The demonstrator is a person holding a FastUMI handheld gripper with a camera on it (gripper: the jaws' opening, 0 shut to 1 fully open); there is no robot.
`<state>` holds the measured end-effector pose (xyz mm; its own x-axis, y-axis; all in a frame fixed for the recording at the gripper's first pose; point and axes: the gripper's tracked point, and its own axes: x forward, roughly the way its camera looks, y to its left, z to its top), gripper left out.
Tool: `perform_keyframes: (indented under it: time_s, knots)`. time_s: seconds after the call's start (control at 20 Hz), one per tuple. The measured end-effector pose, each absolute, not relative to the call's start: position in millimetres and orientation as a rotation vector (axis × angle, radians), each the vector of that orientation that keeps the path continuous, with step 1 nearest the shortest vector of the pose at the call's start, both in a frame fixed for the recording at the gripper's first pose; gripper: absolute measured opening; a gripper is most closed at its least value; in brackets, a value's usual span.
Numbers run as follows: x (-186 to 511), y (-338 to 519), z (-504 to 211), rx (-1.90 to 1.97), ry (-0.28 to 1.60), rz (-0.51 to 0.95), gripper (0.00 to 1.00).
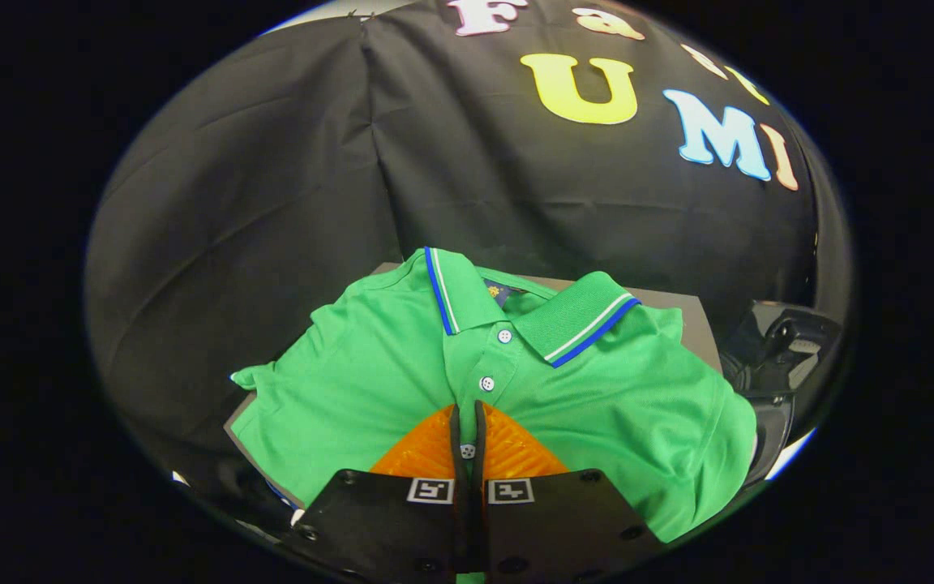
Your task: Put the clothes into the washing machine and then close the washing machine lid.
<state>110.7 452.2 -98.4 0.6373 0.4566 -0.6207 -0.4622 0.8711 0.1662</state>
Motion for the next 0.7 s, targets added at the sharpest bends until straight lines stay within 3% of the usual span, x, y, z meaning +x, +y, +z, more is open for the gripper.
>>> perform_keyframes:
  time_s: [0.7]
  knots:
    - [121,425,-37,0.031,0.527,0.499,0.02]
